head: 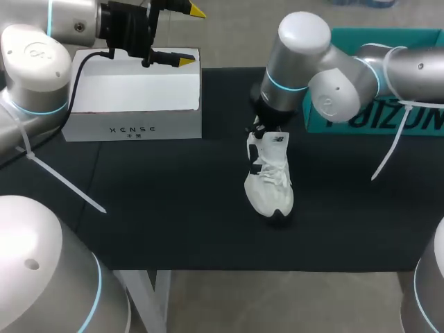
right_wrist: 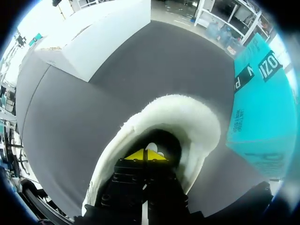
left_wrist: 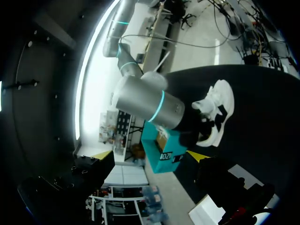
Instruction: Take the shoe out of the shoebox, open the shoe tongue, remove and reinsert the insole, then place the shoe into the shoebox
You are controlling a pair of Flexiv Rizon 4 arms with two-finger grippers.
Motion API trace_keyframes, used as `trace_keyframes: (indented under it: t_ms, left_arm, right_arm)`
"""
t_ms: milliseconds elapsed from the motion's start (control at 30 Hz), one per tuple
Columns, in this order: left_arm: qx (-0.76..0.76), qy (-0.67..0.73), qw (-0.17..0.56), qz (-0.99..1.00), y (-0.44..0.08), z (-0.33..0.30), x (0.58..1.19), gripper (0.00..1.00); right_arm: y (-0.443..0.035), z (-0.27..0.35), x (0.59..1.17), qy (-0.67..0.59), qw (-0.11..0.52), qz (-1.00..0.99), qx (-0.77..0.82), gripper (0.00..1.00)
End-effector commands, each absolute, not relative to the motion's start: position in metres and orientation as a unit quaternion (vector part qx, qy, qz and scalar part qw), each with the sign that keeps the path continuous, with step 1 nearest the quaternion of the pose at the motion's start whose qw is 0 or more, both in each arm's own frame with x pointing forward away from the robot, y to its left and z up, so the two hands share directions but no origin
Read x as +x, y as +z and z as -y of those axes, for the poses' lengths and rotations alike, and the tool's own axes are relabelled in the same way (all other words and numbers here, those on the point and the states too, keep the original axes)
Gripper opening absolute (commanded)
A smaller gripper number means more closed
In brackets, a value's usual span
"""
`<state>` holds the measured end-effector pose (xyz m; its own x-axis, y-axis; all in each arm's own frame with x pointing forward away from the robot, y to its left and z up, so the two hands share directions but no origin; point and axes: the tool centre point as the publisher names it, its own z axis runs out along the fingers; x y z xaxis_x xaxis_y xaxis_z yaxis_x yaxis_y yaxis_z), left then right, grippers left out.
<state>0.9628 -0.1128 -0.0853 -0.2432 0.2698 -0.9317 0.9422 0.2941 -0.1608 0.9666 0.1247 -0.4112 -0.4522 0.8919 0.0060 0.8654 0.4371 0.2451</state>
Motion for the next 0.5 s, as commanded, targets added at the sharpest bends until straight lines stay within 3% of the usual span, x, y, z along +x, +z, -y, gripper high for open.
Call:
trace_keyframes:
  t_ms: [33, 333, 500]
  left_arm:
    - [0.445, -0.394, 0.425, -0.683, -0.085, 0.112, 0.963, 1.0]
    - [0.445, -0.394, 0.425, -0.683, -0.085, 0.112, 0.963, 1.0]
    - [0.445, -0.394, 0.425, -0.683, -0.085, 0.112, 0.963, 1.0]
  right_arm:
    - [-0.425, -0.127, 0.956, 0.101, 0.066, -0.844, 0.522, 0.0]
    - [-0.394, -0.109, 0.95, 0.061, 0.12, -0.845, 0.517, 0.0]
    - [-0.39, -0.106, 0.951, 0.084, 0.114, -0.836, 0.53, 0.0]
